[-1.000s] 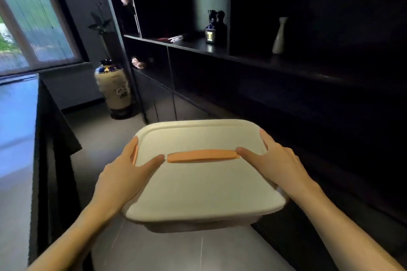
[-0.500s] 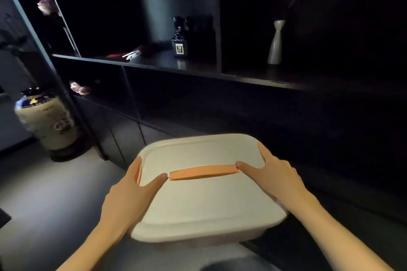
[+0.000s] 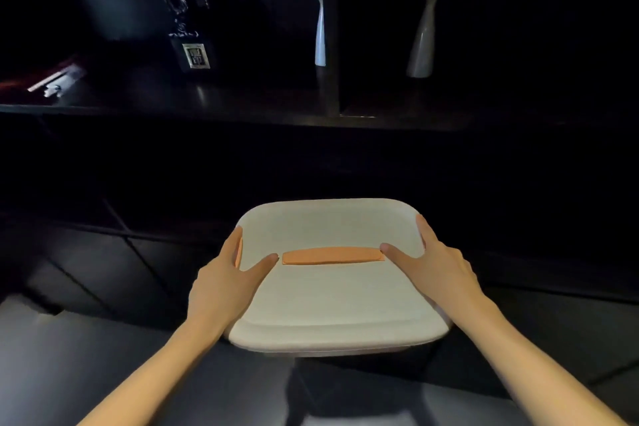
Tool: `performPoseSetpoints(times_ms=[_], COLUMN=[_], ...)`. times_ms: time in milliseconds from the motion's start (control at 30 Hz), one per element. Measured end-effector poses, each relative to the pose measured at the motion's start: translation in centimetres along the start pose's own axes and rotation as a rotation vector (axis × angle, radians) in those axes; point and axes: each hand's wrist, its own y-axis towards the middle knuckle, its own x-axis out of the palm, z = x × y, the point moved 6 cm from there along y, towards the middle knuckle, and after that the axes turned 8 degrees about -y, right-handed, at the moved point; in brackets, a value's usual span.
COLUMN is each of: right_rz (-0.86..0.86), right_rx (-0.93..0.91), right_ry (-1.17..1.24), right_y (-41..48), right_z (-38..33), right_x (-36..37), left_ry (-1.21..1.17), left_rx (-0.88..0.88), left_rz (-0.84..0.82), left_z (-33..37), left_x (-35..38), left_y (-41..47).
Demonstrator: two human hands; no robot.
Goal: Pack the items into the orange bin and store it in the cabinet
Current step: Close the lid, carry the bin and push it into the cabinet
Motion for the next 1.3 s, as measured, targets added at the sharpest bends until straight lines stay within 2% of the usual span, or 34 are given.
performPoseSetpoints(times_ms=[167,300,500,667,733,833,933,1033,1300], right_rz=[0.017,0.031,0.091,0.062,0.052,0.092,-0.094,-0.195,-0.088], right_rx=[0.136,0.196,0.242,0.279,0.245,0.067,-0.167,-0.252,-0.245], right_ry=[-0.043,-0.046,-0.027,-0.047,-0.067,-0.13,-0.165,-0.348,-0.425], right_y=[2.7,5.2,8.5,9.3,8.9,6.9,4.1,3.1,7.0], right_z=[-1.0,-1.9,-3.4,-3.6,-3.9,-4.9,-5.8,-5.7,-5.8], right_x=[2.8,4.3,4.8,4.6,4.4,4.1,5.7,7.1,6.8], left_ry=[0.023,0.015,0.02,0.211,0.215,0.309,0.499,0.564,0.57], left_rx=[0.081,0.077,0.078,0.121,0.171,0.459,0.651,0.687,0.692], left_rz=[-0.126,-0.199,-0.215,-0.278,-0.344,-0.527,-0.623,-0.573,-0.495], left_z=[-1.0,-2.0,-3.4,-2.3,-2.0,-1.9,-2.6,-2.6,-1.3], left_x=[2.8,4.4,5.9,6.7,6.8,6.9,6.9,7.0,8.3], left_y=[7.7,12.6,17.2,17.5,16.3,13.2,11.6,11.7,14.9])
